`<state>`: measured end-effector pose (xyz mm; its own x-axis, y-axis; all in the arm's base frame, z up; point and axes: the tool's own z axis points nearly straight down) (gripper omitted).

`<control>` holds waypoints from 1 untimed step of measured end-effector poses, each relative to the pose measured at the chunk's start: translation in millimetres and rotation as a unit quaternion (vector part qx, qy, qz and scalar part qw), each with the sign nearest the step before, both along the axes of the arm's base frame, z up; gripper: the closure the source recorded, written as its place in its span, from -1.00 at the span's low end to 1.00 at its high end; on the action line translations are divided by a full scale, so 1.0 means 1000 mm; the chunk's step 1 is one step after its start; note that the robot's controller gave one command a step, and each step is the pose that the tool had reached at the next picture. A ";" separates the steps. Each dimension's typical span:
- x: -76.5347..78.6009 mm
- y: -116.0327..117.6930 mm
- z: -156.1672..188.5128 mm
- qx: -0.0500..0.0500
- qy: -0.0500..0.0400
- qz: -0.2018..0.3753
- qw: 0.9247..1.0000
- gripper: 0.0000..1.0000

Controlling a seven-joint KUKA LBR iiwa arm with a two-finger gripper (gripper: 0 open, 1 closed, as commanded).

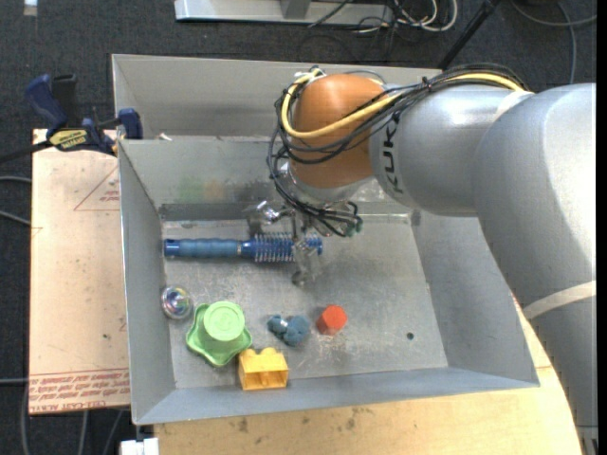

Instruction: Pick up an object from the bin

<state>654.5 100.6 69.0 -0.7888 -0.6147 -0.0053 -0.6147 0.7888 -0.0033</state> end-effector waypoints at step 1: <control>-0.002 0.004 0.000 0.001 0.002 0.003 1.000 1.00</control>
Offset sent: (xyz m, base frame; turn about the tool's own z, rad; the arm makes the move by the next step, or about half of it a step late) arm 0.0000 0.0000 0.0000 0.0000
